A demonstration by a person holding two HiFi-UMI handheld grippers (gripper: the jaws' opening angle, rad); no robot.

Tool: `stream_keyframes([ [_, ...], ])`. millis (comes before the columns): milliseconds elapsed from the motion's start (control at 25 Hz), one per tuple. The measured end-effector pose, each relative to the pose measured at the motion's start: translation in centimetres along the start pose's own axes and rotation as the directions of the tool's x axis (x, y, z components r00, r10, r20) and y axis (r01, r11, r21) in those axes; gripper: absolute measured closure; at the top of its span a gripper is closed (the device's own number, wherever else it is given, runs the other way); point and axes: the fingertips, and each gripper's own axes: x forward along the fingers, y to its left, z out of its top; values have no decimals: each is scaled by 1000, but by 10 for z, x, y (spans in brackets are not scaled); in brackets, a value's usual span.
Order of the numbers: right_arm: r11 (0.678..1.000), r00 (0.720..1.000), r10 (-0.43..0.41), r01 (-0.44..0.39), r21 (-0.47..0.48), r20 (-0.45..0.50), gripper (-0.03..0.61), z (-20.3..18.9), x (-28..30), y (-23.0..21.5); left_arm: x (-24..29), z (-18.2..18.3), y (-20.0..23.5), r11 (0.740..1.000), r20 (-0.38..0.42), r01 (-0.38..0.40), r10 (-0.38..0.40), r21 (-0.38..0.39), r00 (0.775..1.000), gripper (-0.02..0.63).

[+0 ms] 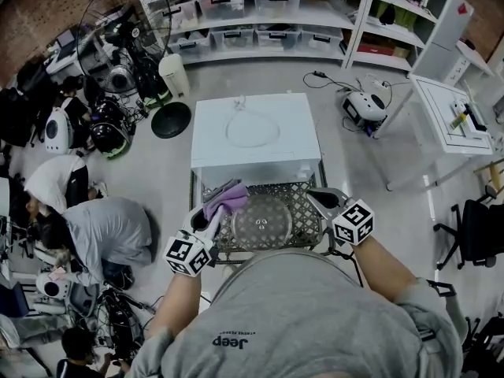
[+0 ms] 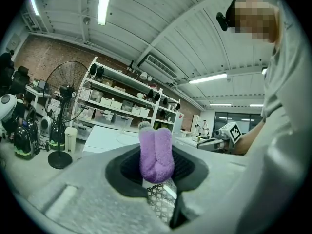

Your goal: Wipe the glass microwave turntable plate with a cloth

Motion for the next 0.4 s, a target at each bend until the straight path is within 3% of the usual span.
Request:
stream_keyframes([
  [400,1000,1000,2,-2,-17,-10,572,-2,-1,5,-3,1,-2,1000,2,13,-13,2,1000,517],
])
